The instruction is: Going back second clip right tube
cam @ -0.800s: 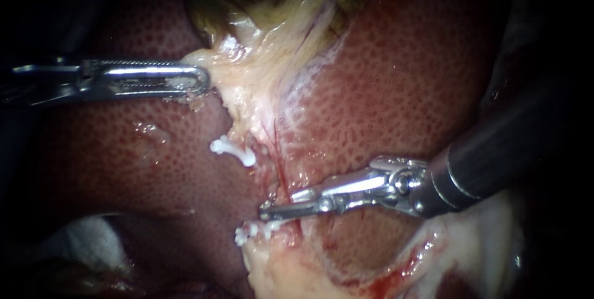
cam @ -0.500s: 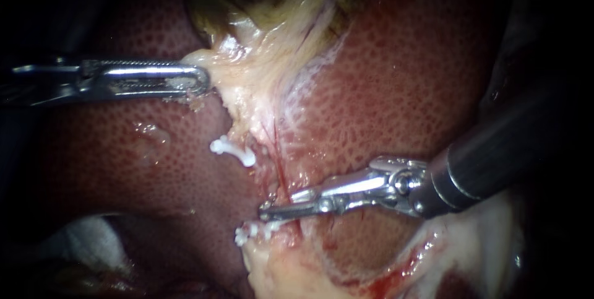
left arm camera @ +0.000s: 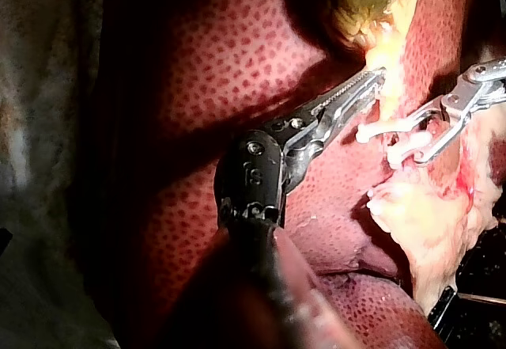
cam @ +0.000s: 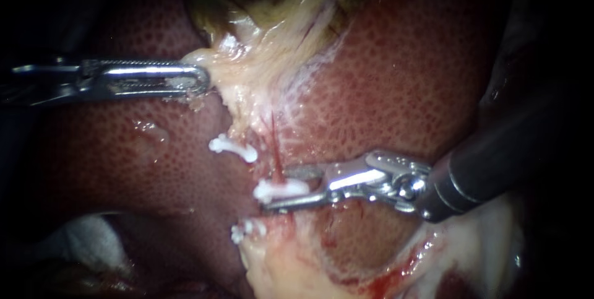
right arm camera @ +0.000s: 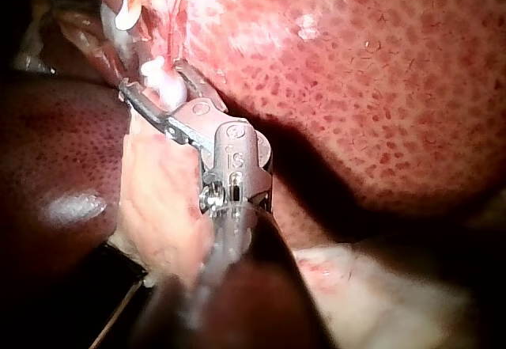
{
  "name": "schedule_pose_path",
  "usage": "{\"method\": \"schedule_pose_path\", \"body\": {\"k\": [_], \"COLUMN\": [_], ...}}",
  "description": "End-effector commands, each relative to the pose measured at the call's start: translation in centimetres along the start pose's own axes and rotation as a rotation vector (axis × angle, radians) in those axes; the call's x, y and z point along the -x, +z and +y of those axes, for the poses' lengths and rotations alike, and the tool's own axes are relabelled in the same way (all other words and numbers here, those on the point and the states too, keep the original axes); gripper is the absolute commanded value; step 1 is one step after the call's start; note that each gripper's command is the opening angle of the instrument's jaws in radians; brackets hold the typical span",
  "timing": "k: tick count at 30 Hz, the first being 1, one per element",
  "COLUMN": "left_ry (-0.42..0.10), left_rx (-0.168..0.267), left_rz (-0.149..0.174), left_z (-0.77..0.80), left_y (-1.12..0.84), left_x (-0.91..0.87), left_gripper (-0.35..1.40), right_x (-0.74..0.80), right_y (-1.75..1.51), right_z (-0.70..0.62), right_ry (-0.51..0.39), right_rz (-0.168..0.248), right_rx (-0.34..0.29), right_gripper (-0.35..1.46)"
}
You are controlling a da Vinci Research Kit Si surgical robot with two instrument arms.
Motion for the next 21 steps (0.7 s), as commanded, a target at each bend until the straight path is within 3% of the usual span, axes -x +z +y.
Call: {"method": "schedule_pose_path", "body": {"k": [1, 6, 12, 21], "left_ry": [0.0, 0.0, 0.0, 0.0], "left_rx": [0.0, 0.0, 0.001, 0.001], "left_rz": [0.0, -0.001, -0.001, -0.001], "left_z": [0.0, 0.0, 0.0, -0.01], "left_y": [0.0, 0.0, -0.01, -0.01], "left_x": [0.0, 0.0, 0.0, 0.0], "left_gripper": [-0.35, -0.35, -0.35, -0.35], "right_x": [-0.02, -0.09, -0.23, -0.68], "right_y": [-0.04, -0.29, -0.82, -1.38], "right_z": [0.0, -0.02, -0.16, -0.37], "right_ry": [0.002, -0.032, -0.108, -0.214], "right_rz": [0.0, -0.005, -0.026, -0.033], "right_rx": [-0.001, -0.009, -0.06, -0.081], "right_gripper": [0.49, 0.49, 0.49, 0.49]}}
